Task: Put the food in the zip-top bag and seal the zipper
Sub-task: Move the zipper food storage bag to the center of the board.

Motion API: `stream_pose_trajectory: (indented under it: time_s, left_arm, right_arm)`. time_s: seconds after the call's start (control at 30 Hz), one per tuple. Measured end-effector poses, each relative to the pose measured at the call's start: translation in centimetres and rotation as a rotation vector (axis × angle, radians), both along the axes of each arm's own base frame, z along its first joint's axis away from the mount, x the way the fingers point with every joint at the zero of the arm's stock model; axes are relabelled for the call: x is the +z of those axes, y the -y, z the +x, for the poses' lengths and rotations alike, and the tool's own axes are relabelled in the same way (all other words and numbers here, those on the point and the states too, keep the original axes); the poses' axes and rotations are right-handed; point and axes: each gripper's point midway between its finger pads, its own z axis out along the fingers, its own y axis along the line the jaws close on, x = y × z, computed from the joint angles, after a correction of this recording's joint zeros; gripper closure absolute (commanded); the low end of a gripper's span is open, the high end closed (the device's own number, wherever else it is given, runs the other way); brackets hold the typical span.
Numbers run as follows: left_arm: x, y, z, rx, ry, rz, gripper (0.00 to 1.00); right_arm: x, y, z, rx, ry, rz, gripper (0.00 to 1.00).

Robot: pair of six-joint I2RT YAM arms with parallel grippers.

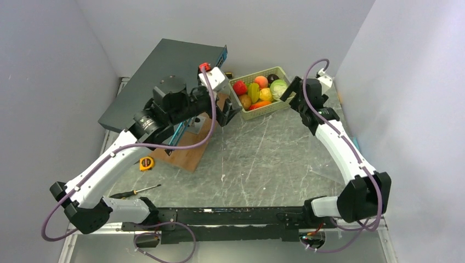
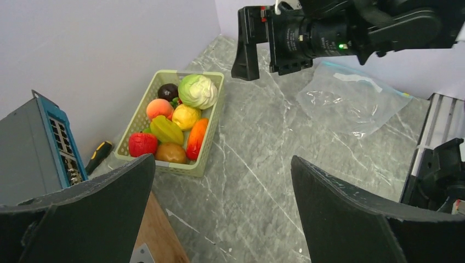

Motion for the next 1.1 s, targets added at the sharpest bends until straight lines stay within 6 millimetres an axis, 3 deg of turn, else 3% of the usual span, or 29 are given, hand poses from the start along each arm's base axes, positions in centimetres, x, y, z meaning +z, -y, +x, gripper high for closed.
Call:
stream_pose_trajectory:
  time_s: [0.2, 0.3, 0.4, 0.5, 0.67, 0.87, 1.03, 1.1]
  left_arm:
    - [-1.9, 2.7, 0.3, 0.010, -0.004, 0.061, 0.00]
    - [-4.1, 4.7, 0.6, 0.018, -0.018, 0.130, 0.00]
    - [-6.2, 6.8, 0.8, 0.027, -0.005, 0.219, 0.00]
    - [-8.1, 8.2, 0.3, 0.025, 0.026, 0.299, 0.00]
    - [-10.4, 8.4, -1.5, 0.008, 0.055, 0.361, 0.00]
    - [-13.6, 7.3, -4.7, 0.006, 0.102, 0.420, 0.00]
    - [-14.6, 8.3, -7.8, -0.057, 0.171, 0.432, 0.00]
    - [-14.7, 8.7, -8.6, -0.078, 0.188, 0.437, 0.00]
  right_arm:
    - [-4.5, 4.1, 0.9, -0.139, -0.094, 0.140, 0.00]
    - [-6.0, 7.4, 0.1, -0.222, -0.130, 0.155, 0.00]
    - [-6.8, 9.4, -1.2, -0.293, -0.163, 0.121, 0.00]
    - [-6.7, 10.0, -2.6, -0.307, -0.172, 0.081, 0.00]
    - [-6.9, 10.4, -3.7, -0.316, -0.209, 0.042, 0.00]
    - [-8.9, 14.0, -9.2, -0.565, -0.373, -0.040, 0.00]
    - [-11.1, 19.2, -16.4, -0.808, -0.398, 0.013, 0.00]
    - [-12.8, 20.1, -19.0, -0.847, -0.419, 0.034, 0.01]
